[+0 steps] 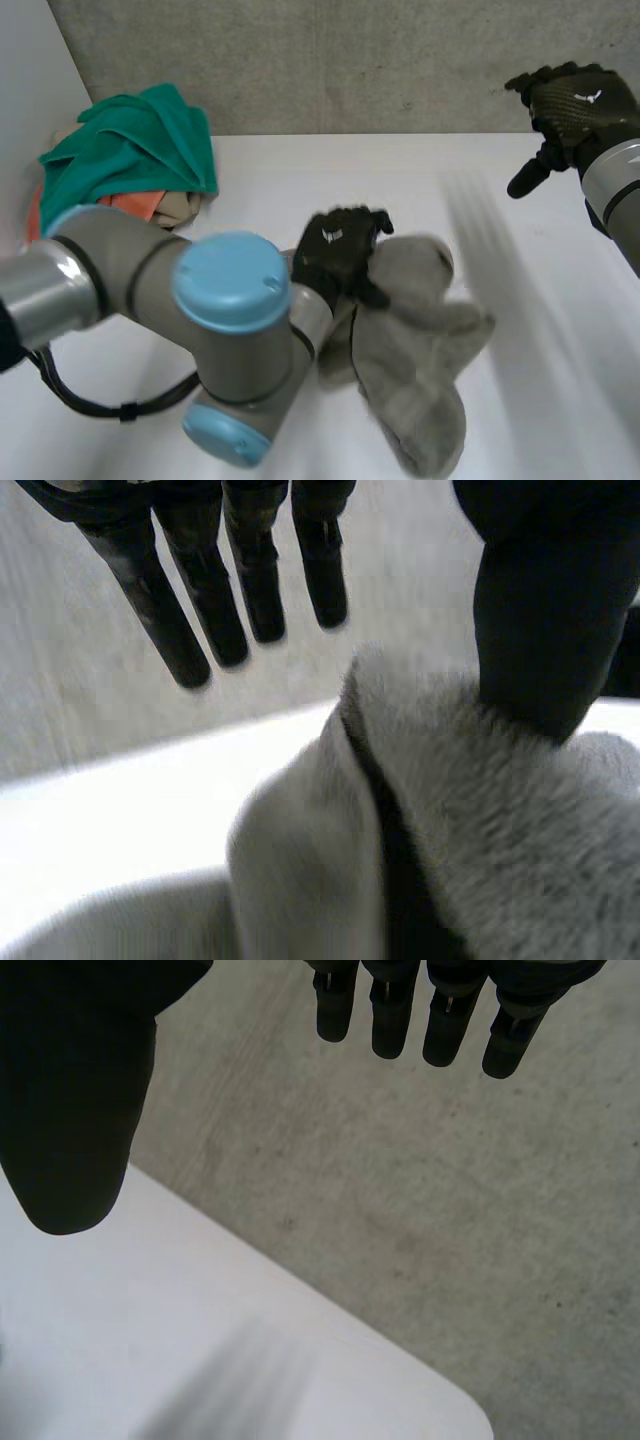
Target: Fold the laundry.
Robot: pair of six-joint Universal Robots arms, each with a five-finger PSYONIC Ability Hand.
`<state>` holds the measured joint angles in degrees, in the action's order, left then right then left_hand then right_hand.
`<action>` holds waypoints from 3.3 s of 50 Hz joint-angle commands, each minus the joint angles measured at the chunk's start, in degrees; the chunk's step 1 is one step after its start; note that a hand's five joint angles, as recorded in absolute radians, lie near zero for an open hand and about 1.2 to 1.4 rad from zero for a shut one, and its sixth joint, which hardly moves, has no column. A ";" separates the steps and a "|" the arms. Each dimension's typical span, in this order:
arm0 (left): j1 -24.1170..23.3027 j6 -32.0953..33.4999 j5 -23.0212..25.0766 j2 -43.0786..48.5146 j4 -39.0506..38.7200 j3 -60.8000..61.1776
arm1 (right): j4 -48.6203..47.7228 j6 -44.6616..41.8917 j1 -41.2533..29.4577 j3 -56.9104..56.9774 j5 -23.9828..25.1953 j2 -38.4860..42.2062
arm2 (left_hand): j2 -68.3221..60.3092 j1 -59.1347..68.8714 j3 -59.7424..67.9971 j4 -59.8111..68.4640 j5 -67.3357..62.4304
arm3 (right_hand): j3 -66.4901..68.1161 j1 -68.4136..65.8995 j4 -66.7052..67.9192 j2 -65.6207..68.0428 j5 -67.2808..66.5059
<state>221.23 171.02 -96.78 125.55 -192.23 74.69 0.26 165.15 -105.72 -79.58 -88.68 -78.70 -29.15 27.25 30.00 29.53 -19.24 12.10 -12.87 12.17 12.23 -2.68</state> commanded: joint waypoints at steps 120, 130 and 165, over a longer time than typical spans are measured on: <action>31.98 56.61 14.07 -14.73 -1.73 15.07 | 16.98 -31.93 9.57 3.43 -0.34 12.15 | -50.85 52.75 50.00 50.47 -50.76 | 67.90 -67.13 67.83 67.77 -67.32; 29.16 41.98 13.37 -7.78 -25.90 -18.68 | -7.97 -10.56 8.51 31.06 -3.16 13.92 | -50.85 52.75 50.00 50.47 -50.76 | 67.90 -67.13 67.83 67.77 -67.32; 29.08 45.97 14.95 -29.03 -4.32 42.80 | 27.85 -36.54 10.61 -7.82 0.71 9.40 | -50.85 52.75 50.00 50.47 -50.76 | 67.90 -67.13 67.83 67.77 -67.32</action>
<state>249.73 210.23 -83.20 110.04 -210.74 102.68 16.87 137.71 -96.58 -70.13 -87.76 -57.49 -68.77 67.22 68.42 68.82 -57.91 68.68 -63.93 69.65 67.94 -56.79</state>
